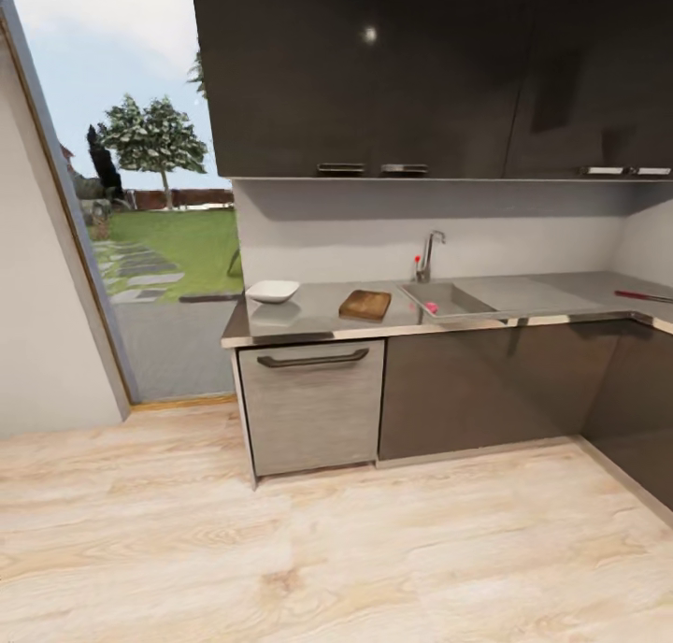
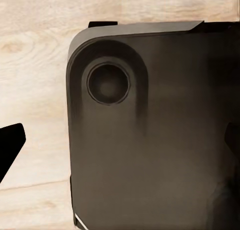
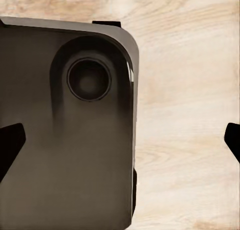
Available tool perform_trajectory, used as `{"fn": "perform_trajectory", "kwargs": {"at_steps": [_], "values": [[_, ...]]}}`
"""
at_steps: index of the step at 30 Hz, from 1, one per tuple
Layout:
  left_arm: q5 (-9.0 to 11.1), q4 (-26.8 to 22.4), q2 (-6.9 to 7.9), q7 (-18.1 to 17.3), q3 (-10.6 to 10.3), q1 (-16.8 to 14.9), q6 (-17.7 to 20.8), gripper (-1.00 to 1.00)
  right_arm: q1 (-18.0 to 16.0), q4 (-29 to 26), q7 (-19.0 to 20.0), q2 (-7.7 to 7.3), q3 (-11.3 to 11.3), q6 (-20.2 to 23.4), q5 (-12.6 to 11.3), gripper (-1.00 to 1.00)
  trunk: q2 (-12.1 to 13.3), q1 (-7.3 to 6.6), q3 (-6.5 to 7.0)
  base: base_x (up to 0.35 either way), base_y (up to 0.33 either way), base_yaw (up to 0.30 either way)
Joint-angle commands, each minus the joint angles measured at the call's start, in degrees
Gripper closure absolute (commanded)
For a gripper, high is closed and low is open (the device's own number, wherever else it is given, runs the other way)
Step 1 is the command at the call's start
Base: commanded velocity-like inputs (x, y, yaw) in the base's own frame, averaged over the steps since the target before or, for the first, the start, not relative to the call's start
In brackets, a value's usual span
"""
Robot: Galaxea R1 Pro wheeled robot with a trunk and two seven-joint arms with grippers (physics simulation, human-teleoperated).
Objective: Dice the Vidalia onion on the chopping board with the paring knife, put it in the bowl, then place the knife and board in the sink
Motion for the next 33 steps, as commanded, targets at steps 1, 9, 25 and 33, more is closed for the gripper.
{"fn": "perform_trajectory", "kwargs": {"at_steps": [1, 9, 25, 33], "values": [[0.02, -0.08, 0.00, 0.01, 0.00, 0.03, -0.07, -1.00, -0.01, 0.03, 0.02, -0.01, 0.04, -0.19, 0.02, -1.00, -0.02, 0.03, -0.04, 0.276, -0.249, 0.217], [0.02, -0.08, 0.00, 0.01, 0.00, 0.04, -0.09, -1.00, -0.01, 0.03, 0.02, -0.01, 0.10, -0.19, 0.02, -1.00, -0.02, 0.03, -0.04, 0.276, -0.249, 0.196], [0.02, -0.08, 0.00, 0.01, 0.00, 0.06, -0.09, -1.00, -0.01, 0.03, 0.11, 0.00, 0.21, -0.19, 0.02, -1.00, -0.02, 0.03, -0.04, 0.276, -0.249, 0.010], [0.02, -0.08, 0.00, 0.01, 0.00, 0.04, -0.11, -1.00, -0.01, 0.03, 0.11, 0.00, 0.21, -0.19, 0.02, -1.00, -0.02, 0.03, -0.04, 0.276, -0.249, 0.000]]}}
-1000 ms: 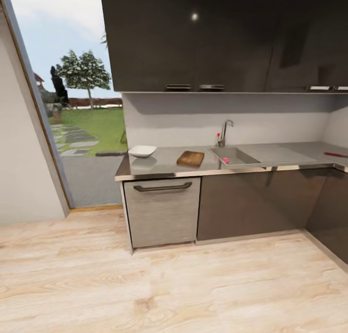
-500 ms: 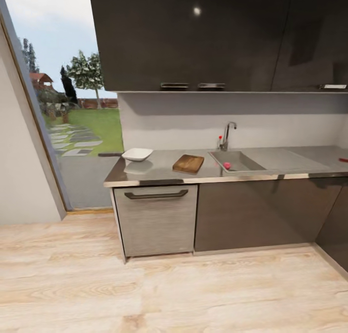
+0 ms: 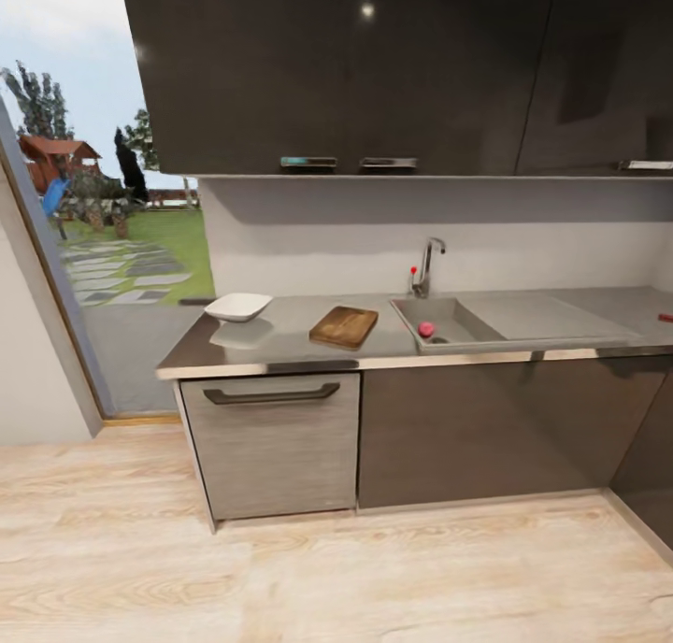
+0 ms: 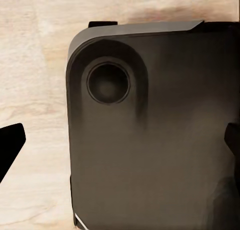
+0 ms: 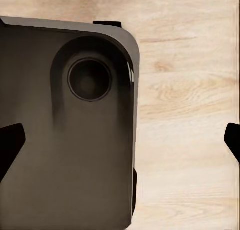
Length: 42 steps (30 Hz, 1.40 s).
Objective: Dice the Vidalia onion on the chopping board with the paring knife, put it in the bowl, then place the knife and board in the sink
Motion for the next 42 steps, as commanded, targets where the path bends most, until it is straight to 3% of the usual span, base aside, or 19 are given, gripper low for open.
{"fn": "perform_trajectory", "kwargs": {"at_steps": [1, 30, 42], "values": [[0.02, -0.09, 0.00, 0.01, 0.00, 0.03, -0.05, -1.00, -0.01, 0.03, 0.03, 0.00, 0.02, -0.20, 0.01, -1.00, -0.02, 0.03, -0.04, 0.276, -0.249, 0.000], [0.02, -0.11, 0.00, 0.01, 0.00, 0.03, -0.07, -1.00, -0.01, 0.03, 0.03, 0.03, -0.03, -0.20, 0.01, -1.00, -0.02, 0.03, -0.07, 0.276, -0.249, 0.006], [0.02, -0.09, 0.00, 0.01, 0.00, 0.04, -0.09, -1.00, -0.01, 0.03, 0.03, 0.02, -0.04, -0.20, 0.01, -1.00, -0.02, 0.03, -0.33, 0.283, -0.158, 0.215]]}}
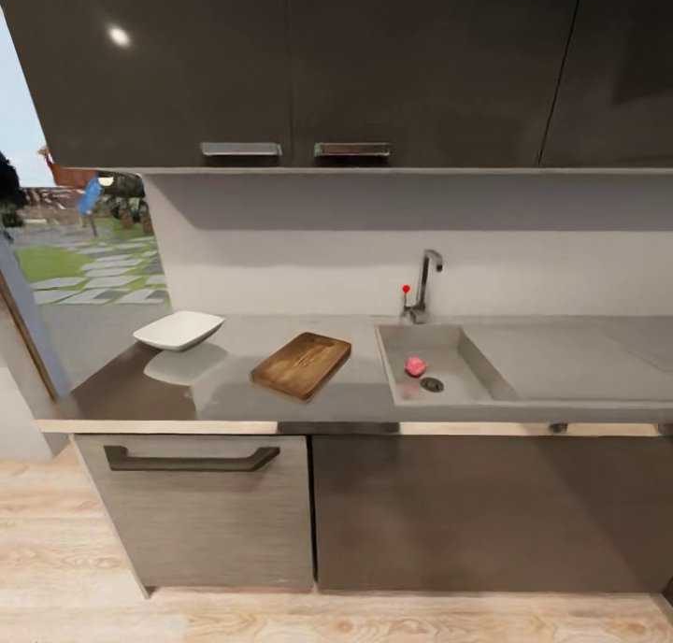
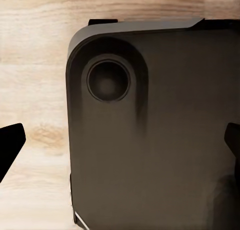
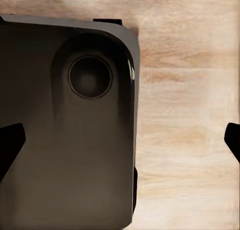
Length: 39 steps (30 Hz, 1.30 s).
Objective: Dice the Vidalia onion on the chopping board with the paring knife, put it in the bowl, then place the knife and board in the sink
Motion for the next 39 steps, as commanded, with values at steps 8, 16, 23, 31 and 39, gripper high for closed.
{"fn": "perform_trajectory", "kwargs": {"at_steps": [8, 16, 23, 31, 39], "values": [[0.02, -0.21, -0.01, 0.01, 0.01, 0.01, -0.49, -1.00, -0.01, 0.03, 0.03, -0.04, 0.11, -0.20, 0.01, -1.00, -0.02, 0.03, -0.16, 0.161, -0.004, 0.198], [0.02, -0.25, 0.23, -0.07, 0.00, -0.03, -0.60, -1.00, -0.01, 0.03, 0.03, -0.02, 0.13, -0.20, 0.01, -1.00, -0.02, 0.03, -0.16, 0.009, 0.000, 0.010], [0.02, -0.25, 0.16, -0.03, 0.07, -0.03, -0.61, -1.00, -0.01, 0.03, 0.03, -0.03, 0.13, -0.20, 0.01, -1.00, -0.02, 0.03, -0.16, 0.174, 0.042, 0.001], [0.02, -1.23, 0.20, -0.03, 0.09, -0.03, -0.54, -1.00, -0.01, 0.03, -0.02, -0.03, 0.10, -0.16, 0.01, -1.00, -0.02, 0.03, -0.16, 0.022, 0.006, 0.000], [0.02, -1.35, 0.30, -0.08, 0.17, -0.04, -0.52, -1.00, -0.01, 0.03, -0.09, -0.02, -0.31, 0.02, -0.14, -1.00, -0.02, 0.03, -0.16, 0.001, 0.000, 0.000]]}}
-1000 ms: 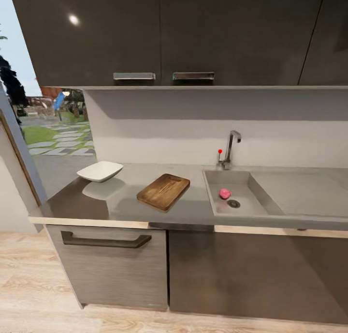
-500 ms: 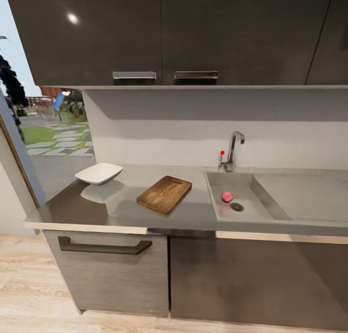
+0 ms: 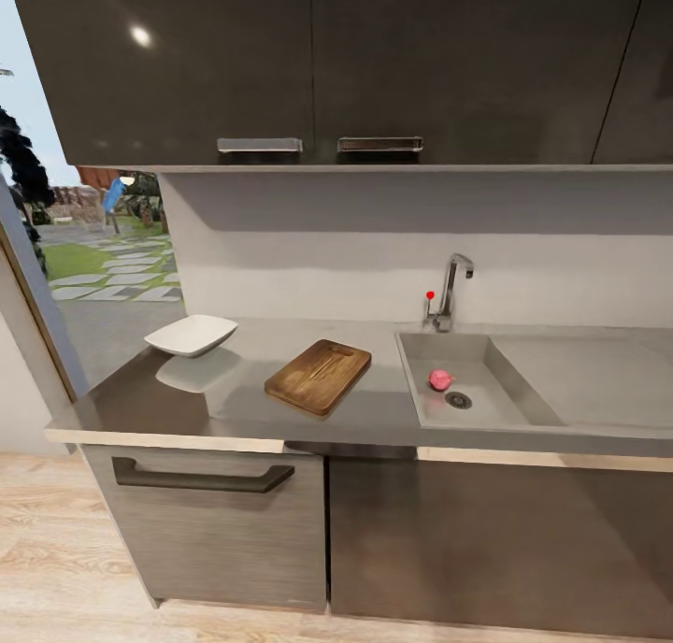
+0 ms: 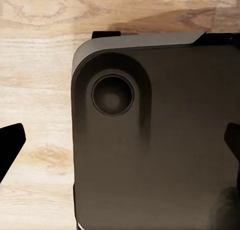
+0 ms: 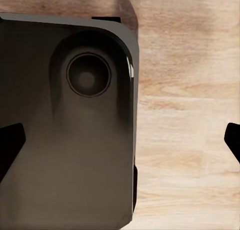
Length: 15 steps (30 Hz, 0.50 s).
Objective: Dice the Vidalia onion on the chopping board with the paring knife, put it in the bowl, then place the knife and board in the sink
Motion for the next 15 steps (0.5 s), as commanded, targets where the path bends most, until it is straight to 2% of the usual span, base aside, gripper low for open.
{"fn": "perform_trajectory", "kwargs": {"at_steps": [1, 11, 15], "values": [[0.02, -0.10, -0.10, 0.00, -0.01, 0.06, -0.08, -1.00, -0.01, 0.03, 0.03, 0.02, -0.07, -0.22, -0.07, -1.00, -0.02, 0.00, -0.04, 0.000, 0.000, 0.000], [0.02, -0.06, -0.04, -0.09, -0.11, 0.06, -0.08, -1.00, -0.01, 0.03, 0.37, 0.05, -0.34, -0.34, -0.34, -1.00, -0.02, 0.00, -0.04, 0.020, 0.022, 0.000], [0.02, -0.05, -0.19, -0.06, -0.10, 0.04, -0.06, -1.00, -0.01, 0.03, 0.39, 0.05, -0.34, -0.34, -0.34, -1.00, -0.02, 0.00, -0.04, 0.024, 0.024, -0.196]]}}
